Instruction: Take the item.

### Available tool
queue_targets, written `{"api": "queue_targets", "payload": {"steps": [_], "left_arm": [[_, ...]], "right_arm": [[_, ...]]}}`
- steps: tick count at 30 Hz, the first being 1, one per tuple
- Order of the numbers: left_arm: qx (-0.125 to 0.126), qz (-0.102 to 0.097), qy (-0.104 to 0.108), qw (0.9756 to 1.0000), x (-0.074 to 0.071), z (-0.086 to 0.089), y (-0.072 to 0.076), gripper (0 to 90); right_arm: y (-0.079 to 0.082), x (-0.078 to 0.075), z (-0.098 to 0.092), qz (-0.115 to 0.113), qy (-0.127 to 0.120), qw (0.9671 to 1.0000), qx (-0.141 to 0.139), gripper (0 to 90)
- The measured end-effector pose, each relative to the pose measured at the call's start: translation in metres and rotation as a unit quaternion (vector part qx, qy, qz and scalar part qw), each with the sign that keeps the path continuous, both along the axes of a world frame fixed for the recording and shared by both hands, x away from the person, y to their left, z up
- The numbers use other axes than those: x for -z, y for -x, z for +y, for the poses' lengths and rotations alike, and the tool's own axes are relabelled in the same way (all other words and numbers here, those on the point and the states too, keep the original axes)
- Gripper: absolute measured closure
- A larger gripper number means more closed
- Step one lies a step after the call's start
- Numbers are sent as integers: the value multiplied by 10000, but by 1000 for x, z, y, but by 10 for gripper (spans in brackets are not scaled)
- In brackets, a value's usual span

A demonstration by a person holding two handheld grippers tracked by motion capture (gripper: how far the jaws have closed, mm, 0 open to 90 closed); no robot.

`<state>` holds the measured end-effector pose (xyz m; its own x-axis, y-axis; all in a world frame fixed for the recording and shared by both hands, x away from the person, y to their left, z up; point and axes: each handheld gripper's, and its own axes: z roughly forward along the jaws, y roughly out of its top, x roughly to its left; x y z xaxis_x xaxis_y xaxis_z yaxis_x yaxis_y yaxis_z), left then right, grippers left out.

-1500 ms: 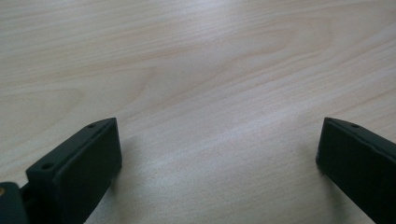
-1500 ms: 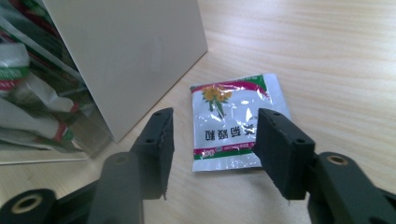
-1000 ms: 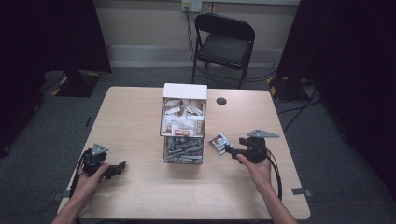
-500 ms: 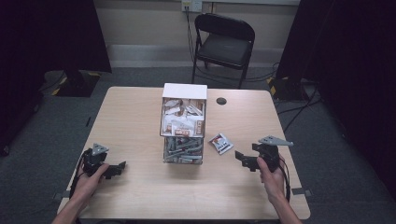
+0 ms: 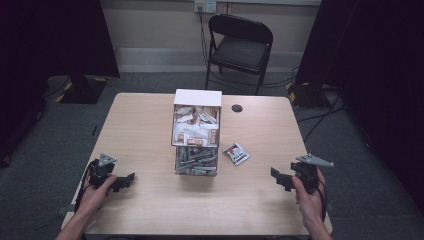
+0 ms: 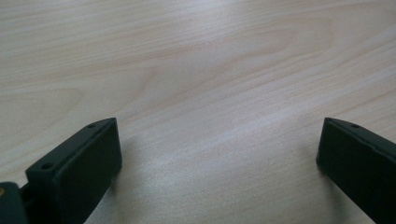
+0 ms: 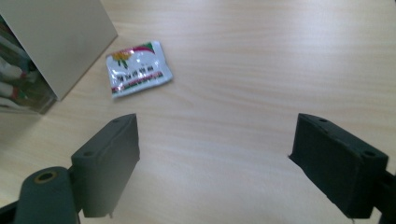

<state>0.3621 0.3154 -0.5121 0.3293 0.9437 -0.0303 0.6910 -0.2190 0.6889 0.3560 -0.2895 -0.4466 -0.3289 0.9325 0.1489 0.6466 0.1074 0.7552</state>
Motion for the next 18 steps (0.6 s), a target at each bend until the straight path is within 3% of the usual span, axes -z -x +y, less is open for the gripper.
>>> {"api": "queue_targets", "payload": {"steps": [9, 11, 13, 16, 18], "left_arm": [[0, -6, 3, 10000, 0, 0, 0, 0], [1, -4, 5, 10000, 0, 0, 0, 0], [1, 0, 4, 10000, 0, 0, 0, 0], [2, -3, 5, 10000, 0, 0, 0, 0], [2, -5, 5, 10000, 0, 0, 0, 0]], "right_arm": [[11, 22, -17, 347, 290, 9984, 338, 144], [12, 28, -20, 526, 320, 9974, 374, 145], [12, 30, -21, 528, 349, 9972, 387, 145], [12, 41, -26, 676, 593, 9947, 492, 146], [12, 43, -28, 611, 677, 9944, 542, 146]]}}
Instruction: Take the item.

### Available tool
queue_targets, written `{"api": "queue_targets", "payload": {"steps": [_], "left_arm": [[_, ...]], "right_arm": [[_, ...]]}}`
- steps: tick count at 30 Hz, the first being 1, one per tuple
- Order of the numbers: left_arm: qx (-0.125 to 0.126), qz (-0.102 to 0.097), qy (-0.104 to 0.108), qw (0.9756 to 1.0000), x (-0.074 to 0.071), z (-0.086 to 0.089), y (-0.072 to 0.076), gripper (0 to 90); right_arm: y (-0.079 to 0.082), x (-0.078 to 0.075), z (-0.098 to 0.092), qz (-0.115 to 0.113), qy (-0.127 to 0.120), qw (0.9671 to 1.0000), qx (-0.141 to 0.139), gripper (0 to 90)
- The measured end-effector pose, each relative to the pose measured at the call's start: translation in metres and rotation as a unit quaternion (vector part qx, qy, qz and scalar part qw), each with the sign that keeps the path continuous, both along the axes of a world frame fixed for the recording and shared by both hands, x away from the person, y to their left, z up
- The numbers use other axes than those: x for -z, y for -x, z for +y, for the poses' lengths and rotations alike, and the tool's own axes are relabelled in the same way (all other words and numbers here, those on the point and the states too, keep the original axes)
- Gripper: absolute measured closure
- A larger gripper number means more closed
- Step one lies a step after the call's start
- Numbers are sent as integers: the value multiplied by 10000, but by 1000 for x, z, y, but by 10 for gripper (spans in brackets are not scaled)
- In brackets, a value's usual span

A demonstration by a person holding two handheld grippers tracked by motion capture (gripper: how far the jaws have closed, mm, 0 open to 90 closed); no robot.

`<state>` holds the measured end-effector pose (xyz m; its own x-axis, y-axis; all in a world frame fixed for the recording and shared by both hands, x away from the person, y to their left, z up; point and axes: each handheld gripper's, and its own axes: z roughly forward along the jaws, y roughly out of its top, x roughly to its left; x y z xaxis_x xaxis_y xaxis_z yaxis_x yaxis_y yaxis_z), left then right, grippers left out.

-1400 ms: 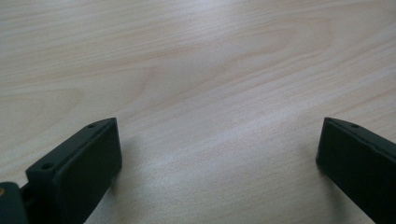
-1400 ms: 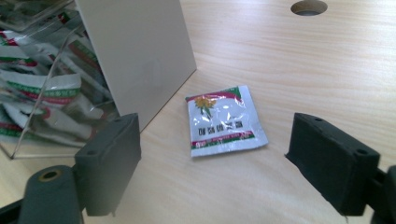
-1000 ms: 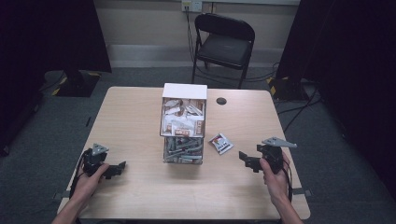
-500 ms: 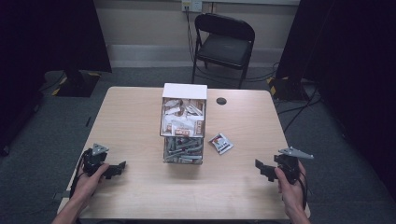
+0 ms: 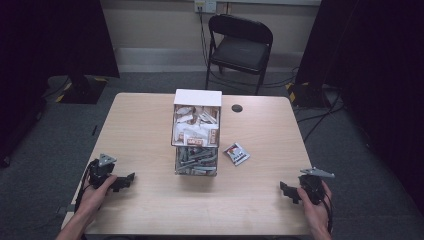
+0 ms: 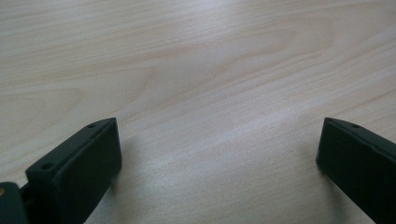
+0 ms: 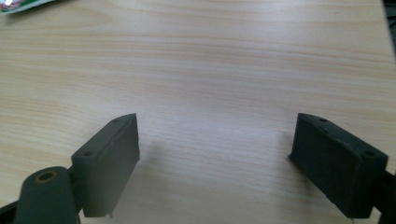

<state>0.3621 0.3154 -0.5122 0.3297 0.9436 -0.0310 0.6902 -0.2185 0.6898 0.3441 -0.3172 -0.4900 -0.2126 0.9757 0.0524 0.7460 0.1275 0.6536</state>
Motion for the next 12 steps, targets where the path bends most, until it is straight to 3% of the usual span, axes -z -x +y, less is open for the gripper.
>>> {"api": "queue_targets", "payload": {"steps": [4, 5, 6, 12], "left_arm": [[2, 6, -2, 10000, 0, 0, 0, 0], [1, 6, -3, 10000, 0, 0, 0, 0], [1, 6, -3, 10000, 0, 0, 0, 0], [6, 1, -1, 10000, 0, 0, 0, 0]], "right_arm": [[2, 3, -2, -164, 120, 9998, 87, 144], [2, 7, 0, -320, 283, 9991, 15, 110], [2, 9, 0, -383, 258, 9989, 26, 102], [1, 9, 2, -361, 277, 9989, 118, 83]]}}
